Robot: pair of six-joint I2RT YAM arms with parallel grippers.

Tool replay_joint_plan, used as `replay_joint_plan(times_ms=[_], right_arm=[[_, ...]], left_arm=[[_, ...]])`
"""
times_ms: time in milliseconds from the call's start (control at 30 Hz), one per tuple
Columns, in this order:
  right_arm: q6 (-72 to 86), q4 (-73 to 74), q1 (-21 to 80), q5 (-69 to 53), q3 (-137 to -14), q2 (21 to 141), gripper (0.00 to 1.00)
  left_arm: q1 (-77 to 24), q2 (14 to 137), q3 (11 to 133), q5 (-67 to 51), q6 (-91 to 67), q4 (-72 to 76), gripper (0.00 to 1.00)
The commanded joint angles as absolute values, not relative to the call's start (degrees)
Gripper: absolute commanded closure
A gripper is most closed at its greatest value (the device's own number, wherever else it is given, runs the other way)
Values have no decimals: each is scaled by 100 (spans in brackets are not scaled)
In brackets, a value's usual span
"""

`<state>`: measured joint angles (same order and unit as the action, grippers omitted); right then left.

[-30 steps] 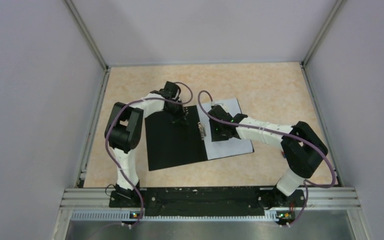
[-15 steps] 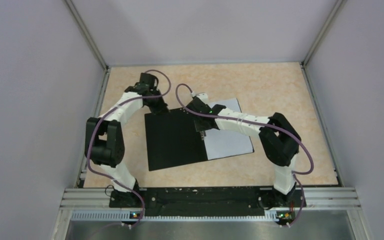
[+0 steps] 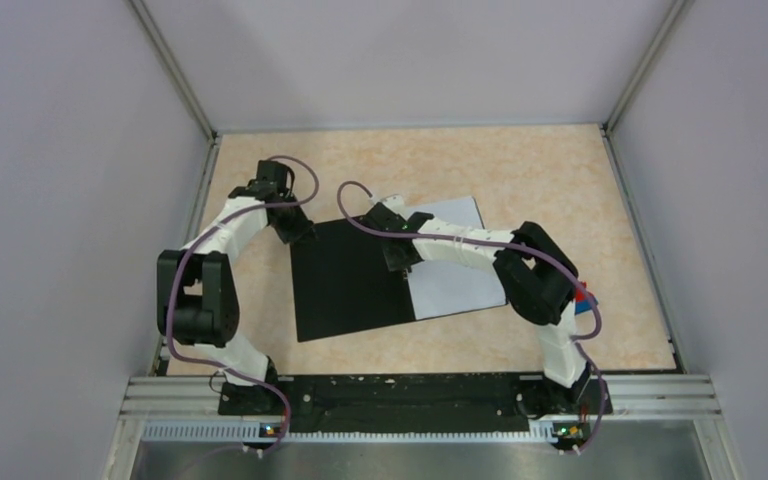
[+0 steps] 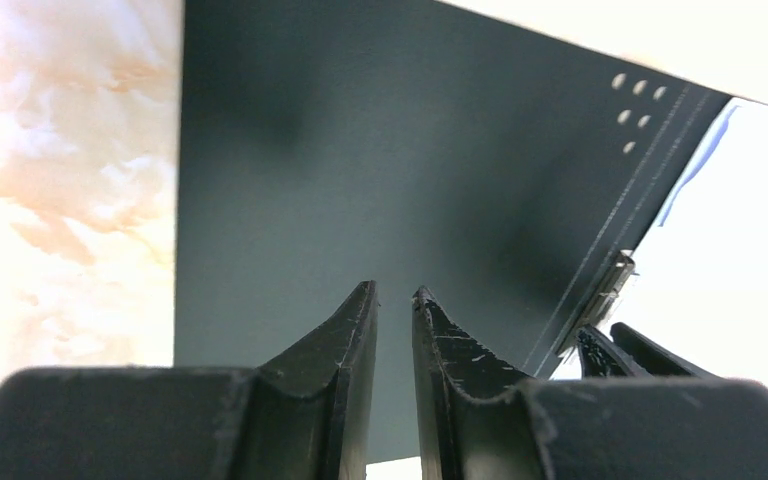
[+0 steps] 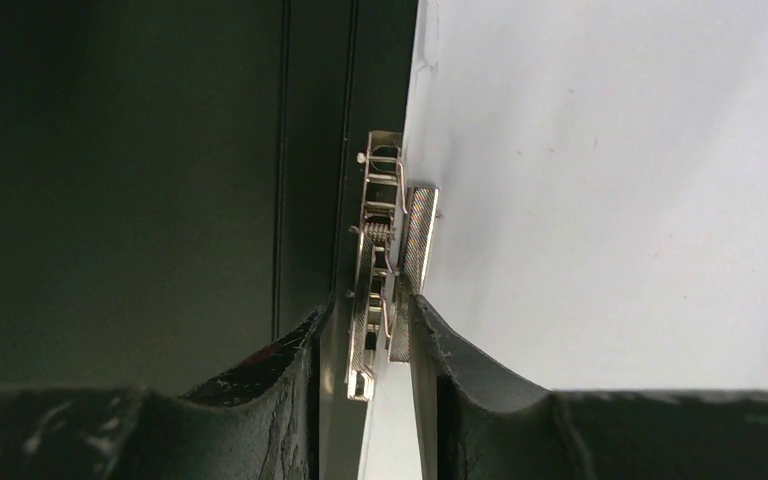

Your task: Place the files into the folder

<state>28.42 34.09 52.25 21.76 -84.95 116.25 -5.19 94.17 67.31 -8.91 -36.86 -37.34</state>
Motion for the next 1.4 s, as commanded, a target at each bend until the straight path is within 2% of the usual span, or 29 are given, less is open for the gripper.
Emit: replay_joint_plan(times_ms=[0,333,533,567,633,767,933,1167,1367], right_arm=[[2737,3467,5376,2342,-8793,11735,68],[2735,3678,5440,2512,-9094,12070,77],[2773,3782,5433,2517,-9156,12154,84],[2788,3778,5422,2467,-9139,12151,88],[2790,3697,5370,2296,-9029,12115,98],[2822,3443,5167,1892,-8745,11801,100],[2781,3333,4910,1515,-8682,11332,100],[2765,3278,4635,974,-8669,10831,100],[2752,3271,4504,812,-8635,10564,100]], left_arm=[[-378,9074,6554,-649,-3635,-3666,75],[-183,9033,6364,-481,-3630,-3593,75],[-86,9041,6226,250,-3745,-3605,74],[-57,9025,6196,345,-3771,-3601,71],[-42,9010,6147,454,-3780,-3594,56],[116,8950,6078,461,-3721,-3596,35],[231,8860,5943,285,-3550,-3575,30],[295,8893,5599,-1030,-3351,-3154,21],[293,8927,5448,-1638,-3356,-2893,16]])
